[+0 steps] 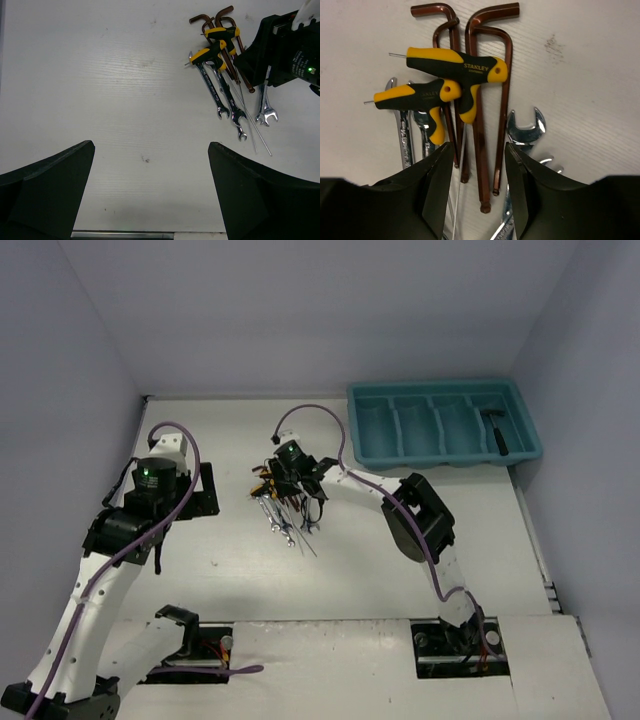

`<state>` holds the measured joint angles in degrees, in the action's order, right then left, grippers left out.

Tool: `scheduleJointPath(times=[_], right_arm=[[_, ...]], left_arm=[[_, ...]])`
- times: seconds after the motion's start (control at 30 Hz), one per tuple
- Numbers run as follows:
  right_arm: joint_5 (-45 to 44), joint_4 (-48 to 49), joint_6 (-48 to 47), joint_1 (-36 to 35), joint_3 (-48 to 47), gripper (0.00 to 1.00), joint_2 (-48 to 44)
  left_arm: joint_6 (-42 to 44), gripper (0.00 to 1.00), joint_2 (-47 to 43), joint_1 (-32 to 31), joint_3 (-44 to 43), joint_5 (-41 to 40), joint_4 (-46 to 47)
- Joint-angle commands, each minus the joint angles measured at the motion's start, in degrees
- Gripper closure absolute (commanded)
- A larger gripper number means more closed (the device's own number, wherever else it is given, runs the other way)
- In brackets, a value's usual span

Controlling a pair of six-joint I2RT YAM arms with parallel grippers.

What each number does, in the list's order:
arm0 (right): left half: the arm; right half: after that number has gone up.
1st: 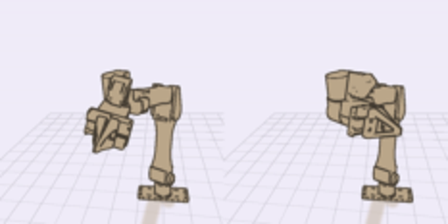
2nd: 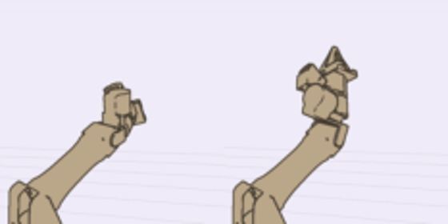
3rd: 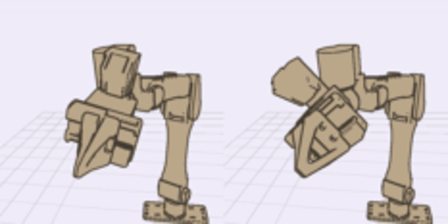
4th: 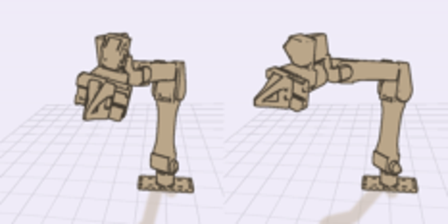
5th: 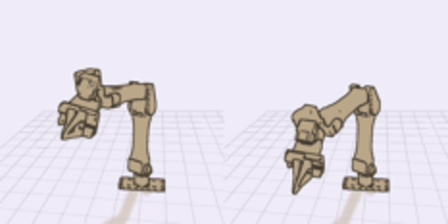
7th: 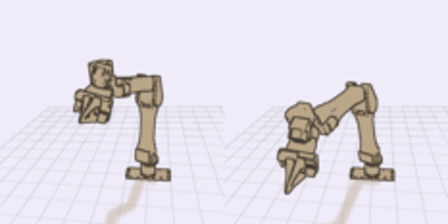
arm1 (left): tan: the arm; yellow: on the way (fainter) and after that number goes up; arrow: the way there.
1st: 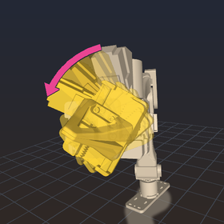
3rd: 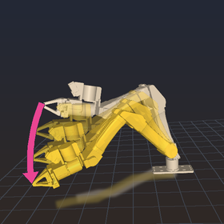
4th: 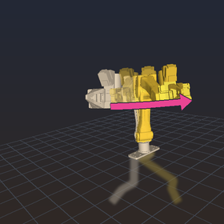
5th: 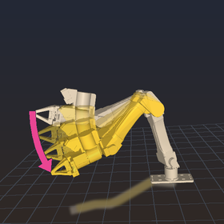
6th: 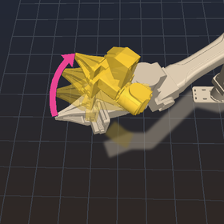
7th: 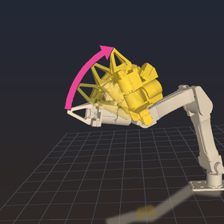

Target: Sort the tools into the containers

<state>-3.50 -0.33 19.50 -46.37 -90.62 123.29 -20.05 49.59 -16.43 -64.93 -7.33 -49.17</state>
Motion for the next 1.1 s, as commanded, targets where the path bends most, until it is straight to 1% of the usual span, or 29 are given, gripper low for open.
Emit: scheduleJointPath(times=[0.0, 0.1, 0.27, 0.57, 0.6, 0.67, 0.7, 0.73, 0.83, 0.9, 1.07], right_arm=[[-2.9, 3.7, 1.4, -0.7, -5.8, 0.58, 1.4], [-3.4, 3.7, 0.7, -0.9, -7.6, 0.6, 3.3], [-4.0, 3.6, 0.4, -1.0, -10.1, 0.65, 6.0], [-4.9, 3.7, -0.6, -1.1, -10.5, 0.73, 8.6], [-4.9, 3.7, -0.9, -1.1, -10.6, 0.74, 8.6], [-4.8, 3.8, -1.2, -1.1, -10.6, 0.81, 8.6], [-5.2, 3.7, -1.5, -1.0, -10.7, 0.88, 8.3], [-5.5, 3.7, -1.7, -1.0, -10.7, 0.92, 8.1], [-6.1, 3.7, -3.9, -1.0, -10.8, 0.99, 6.1], [-6.6, 3.7, -5.4, -1.1, -10.6, 1.0, 4.4], [-6.8, 3.5, -11.2, -0.6, -8.9, 1.0, -3.7]], left_arm=[[-0.9, 0.05, -0.4, 0.3, -0.7, 0.1, 1.0], [-0.7, 0.05, -0.5, 0.3, -0.8, 0.0, 0.7], [-0.4, 0.05, -0.2, 0.3, -0.9, -0.2, 0.3], [-0.1, 0.05, -0.1, 0.3, -1.0, -0.4, 0.1], [0.0, 0.05, -0.1, 0.3, -0.9, -0.5, 0.1], [0.1, 0.05, 0.0, 0.3, -0.8, -0.7, 0.1], [0.0, 0.05, -0.1, 0.3, -0.9, -0.7, 0.1], [0.0, 0.05, -0.1, 0.3, -0.9, -0.7, 0.1], [0.1, 0.05, 0.1, 0.3, -1.2, -0.6, 0.2], [0.2, 0.05, 0.1, 0.3, -1.5, -0.6, 0.2], [0.2, 0.05, 0.3, 0.3, -2.5, -0.8, 0.2]])
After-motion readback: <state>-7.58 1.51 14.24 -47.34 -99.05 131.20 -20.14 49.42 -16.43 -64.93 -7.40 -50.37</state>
